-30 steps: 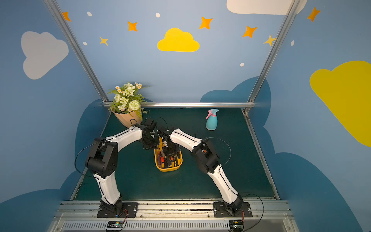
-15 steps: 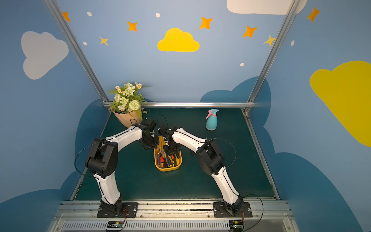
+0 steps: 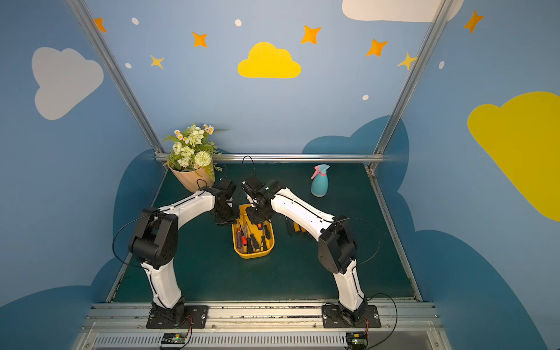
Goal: Take out the screwdriver from the storage box
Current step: Pick up the screwdriver from the storage box, then place the screwdriver at the center of the board.
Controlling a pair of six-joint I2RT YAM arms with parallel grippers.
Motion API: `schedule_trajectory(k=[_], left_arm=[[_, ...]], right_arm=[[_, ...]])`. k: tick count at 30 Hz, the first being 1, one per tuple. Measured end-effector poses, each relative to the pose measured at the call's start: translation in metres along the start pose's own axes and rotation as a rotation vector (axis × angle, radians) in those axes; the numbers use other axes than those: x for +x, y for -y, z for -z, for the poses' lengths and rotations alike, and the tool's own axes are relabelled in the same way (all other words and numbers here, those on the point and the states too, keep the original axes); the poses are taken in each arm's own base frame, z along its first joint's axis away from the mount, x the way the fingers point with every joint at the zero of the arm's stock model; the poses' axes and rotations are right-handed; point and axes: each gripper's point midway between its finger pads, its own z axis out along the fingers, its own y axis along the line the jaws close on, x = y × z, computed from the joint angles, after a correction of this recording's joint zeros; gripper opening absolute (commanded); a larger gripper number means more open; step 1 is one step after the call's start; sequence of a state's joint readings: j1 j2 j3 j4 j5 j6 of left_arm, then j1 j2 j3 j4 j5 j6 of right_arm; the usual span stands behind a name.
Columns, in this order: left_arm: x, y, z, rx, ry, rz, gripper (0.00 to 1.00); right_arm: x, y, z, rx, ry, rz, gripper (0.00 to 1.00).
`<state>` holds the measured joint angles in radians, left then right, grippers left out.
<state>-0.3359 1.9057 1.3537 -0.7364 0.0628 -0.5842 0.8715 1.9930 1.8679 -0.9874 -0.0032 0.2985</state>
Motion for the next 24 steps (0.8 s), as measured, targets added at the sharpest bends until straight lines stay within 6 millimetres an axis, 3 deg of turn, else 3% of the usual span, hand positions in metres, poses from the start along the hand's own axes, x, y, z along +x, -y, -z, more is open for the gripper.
schedule_trajectory(k=[7, 15, 18, 24], left_arm=[[0.0, -0.002, 0.0, -0.007, 0.002, 0.003, 0.02], [0.001, -0.003, -0.002, -0.012, 0.003, 0.012, 0.02], [0.0, -0.003, -0.002, -0.015, 0.003, 0.015, 0.02], [0.001, -0.004, -0.002, -0.016, 0.003, 0.015, 0.02]], right_arm=[[0.005, 0.029, 0.019, 0.082, 0.041, -0.016, 0.0], [0.005, 0.071, 0.013, 0.153, 0.025, -0.08, 0.0], [0.007, 0.084, 0.0, 0.178, -0.023, -0.103, 0.0], [0.024, 0.102, -0.05, 0.228, -0.179, -0.112, 0.0]])
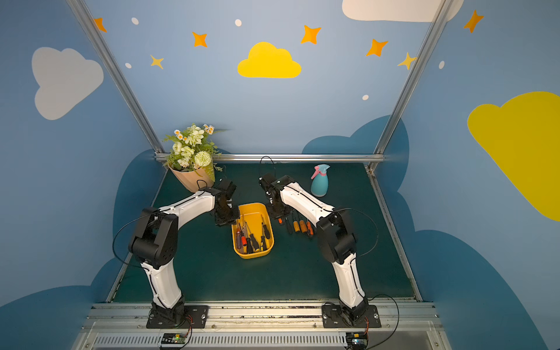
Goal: Take out the screwdriver from the storage box
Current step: Place the screwdriver at the center of the board.
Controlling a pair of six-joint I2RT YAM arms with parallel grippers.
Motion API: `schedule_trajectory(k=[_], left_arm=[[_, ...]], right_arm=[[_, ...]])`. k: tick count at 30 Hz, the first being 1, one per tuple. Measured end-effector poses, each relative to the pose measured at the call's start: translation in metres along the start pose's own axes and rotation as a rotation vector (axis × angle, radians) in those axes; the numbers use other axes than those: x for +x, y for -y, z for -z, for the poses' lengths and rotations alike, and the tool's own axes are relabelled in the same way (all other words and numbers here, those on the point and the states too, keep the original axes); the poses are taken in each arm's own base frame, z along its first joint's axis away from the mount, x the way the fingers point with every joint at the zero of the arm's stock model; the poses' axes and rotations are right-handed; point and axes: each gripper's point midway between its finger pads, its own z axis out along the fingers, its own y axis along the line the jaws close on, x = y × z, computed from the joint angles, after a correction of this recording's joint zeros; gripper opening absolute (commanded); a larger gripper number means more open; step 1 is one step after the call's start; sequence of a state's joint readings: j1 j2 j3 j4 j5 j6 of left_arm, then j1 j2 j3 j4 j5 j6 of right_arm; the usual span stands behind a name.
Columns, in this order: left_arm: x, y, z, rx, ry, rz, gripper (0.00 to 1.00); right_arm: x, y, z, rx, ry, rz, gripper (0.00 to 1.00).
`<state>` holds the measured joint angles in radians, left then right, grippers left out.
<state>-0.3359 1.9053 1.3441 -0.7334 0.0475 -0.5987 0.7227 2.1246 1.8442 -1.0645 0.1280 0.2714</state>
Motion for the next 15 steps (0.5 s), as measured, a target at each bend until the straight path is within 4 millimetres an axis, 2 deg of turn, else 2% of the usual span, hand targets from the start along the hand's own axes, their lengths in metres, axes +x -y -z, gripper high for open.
schedule_trajectory(k=[3, 15], left_arm=[[0.0, 0.0, 0.0, 0.0, -0.001, 0.0, 0.02], [0.0, 0.0, 0.0, 0.001, -0.001, 0.0, 0.02]], right_arm=[[0.008, 0.0, -0.014, 0.01, -0.054, 0.011, 0.0], [0.017, -0.003, -0.031, 0.004, -0.124, 0.015, 0.0]])
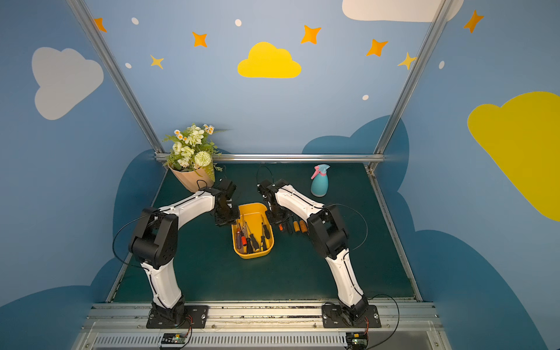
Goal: Take out the screwdriver from the storage box
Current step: Place the screwdriver at the center of the board.
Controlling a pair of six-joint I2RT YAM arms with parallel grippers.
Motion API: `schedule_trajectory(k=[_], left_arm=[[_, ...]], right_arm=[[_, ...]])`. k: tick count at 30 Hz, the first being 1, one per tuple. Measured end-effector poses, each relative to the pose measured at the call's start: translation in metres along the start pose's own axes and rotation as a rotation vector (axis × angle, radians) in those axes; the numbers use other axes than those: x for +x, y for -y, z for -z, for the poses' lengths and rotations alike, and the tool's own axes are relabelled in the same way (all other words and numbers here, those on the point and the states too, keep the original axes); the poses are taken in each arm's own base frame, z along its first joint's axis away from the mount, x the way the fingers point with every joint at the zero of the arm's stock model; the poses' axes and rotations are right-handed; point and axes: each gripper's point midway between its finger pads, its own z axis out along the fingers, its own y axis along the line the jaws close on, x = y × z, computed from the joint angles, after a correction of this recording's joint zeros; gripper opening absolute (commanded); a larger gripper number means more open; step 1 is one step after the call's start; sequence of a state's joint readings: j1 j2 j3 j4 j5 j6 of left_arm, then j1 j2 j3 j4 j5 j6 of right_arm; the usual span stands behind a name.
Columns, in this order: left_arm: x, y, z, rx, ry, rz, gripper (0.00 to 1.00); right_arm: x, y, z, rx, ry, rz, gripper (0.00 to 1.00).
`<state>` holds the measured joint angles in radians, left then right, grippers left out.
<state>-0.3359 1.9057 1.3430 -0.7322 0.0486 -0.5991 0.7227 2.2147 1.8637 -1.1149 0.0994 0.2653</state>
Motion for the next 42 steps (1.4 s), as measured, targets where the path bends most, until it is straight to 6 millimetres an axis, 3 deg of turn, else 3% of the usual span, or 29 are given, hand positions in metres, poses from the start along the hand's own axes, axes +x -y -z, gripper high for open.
schedule_trajectory(k=[9, 11, 21, 42], left_arm=[[0.0, 0.0, -0.001, 0.001, 0.001, 0.0, 0.02], [0.0, -0.001, -0.001, 0.002, 0.001, 0.001, 0.02], [0.0, 0.0, -0.001, 0.003, 0.0, 0.001, 0.02], [0.001, 0.001, -0.001, 0.011, -0.003, 0.001, 0.02]], right_arm=[[0.004, 0.0, -0.028, -0.003, -0.07, -0.029, 0.0], [0.002, 0.004, -0.031, -0.002, -0.075, -0.044, 0.04], [0.001, 0.014, -0.032, 0.008, -0.08, -0.067, 0.24], [-0.001, 0.014, -0.026, 0.004, -0.064, -0.068, 0.39]])
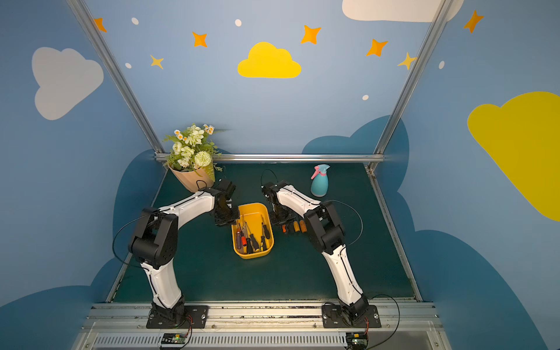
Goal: Take out the screwdriver from the storage box
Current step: Place the screwdriver at the center of the board, then pick up the screwdriver from the storage box.
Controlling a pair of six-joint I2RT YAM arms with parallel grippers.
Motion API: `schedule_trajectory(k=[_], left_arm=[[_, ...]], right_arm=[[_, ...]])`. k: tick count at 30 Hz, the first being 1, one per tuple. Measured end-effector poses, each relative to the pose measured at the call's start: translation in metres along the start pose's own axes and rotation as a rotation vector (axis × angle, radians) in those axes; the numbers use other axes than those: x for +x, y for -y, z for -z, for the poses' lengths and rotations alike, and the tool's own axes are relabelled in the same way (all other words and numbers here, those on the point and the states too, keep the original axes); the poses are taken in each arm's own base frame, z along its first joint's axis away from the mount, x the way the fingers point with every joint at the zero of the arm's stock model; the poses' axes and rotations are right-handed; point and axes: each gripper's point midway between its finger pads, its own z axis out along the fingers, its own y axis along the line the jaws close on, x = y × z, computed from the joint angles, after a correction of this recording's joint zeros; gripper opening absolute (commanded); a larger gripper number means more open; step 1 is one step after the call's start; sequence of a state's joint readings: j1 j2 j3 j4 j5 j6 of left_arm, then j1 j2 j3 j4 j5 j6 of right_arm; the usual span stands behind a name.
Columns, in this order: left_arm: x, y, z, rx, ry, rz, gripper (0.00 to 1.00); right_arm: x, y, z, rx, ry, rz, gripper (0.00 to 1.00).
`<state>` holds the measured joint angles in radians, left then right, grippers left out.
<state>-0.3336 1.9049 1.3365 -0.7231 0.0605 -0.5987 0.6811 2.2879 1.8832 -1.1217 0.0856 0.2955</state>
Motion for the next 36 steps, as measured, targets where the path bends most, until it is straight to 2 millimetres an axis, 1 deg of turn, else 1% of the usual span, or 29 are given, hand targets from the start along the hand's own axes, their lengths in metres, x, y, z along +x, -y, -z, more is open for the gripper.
schedule_trajectory(k=[5, 8, 11, 14, 18, 19, 22, 24, 27, 29, 33, 36], left_arm=[[0.0, 0.001, 0.0, 0.002, 0.002, -0.001, 0.03], [0.0, 0.001, 0.0, 0.004, 0.001, 0.0, 0.02], [0.0, 0.001, 0.0, 0.005, 0.0, 0.0, 0.02], [-0.001, 0.002, 0.0, 0.008, 0.003, -0.001, 0.02], [-0.001, 0.004, -0.002, 0.027, 0.007, -0.004, 0.02], [-0.001, 0.005, -0.002, 0.031, 0.01, -0.005, 0.02], [-0.002, 0.007, 0.0, 0.04, 0.023, -0.016, 0.02], [-0.003, 0.009, 0.004, 0.043, 0.038, -0.031, 0.02], [-0.007, 0.014, 0.011, 0.057, 0.074, -0.052, 0.02], [-0.008, 0.016, 0.014, 0.063, 0.091, -0.06, 0.02], [-0.012, 0.018, 0.016, 0.071, 0.112, -0.064, 0.02], [-0.014, 0.018, 0.016, 0.069, 0.119, -0.064, 0.02]], right_arm=[[-0.002, 0.0, 0.012, -0.008, 0.028, -0.001, 0.43], [-0.004, 0.001, 0.023, -0.012, 0.056, -0.002, 0.45], [-0.007, 0.002, 0.039, -0.015, 0.099, -0.005, 0.49], [-0.008, 0.005, 0.061, -0.022, 0.167, -0.01, 0.5], [-0.009, 0.005, 0.099, -0.064, 0.281, -0.002, 0.48], [-0.01, 0.004, 0.109, -0.082, 0.314, 0.004, 0.48], [-0.012, -0.003, 0.133, -0.13, 0.386, 0.035, 0.47], [-0.012, -0.011, 0.142, -0.153, 0.413, 0.064, 0.47], [-0.008, -0.026, 0.144, -0.18, 0.42, 0.119, 0.46], [-0.002, -0.038, 0.138, -0.194, 0.408, 0.16, 0.47], [0.016, -0.062, 0.124, -0.213, 0.366, 0.246, 0.47], [0.025, -0.076, 0.12, -0.217, 0.353, 0.289, 0.46]])
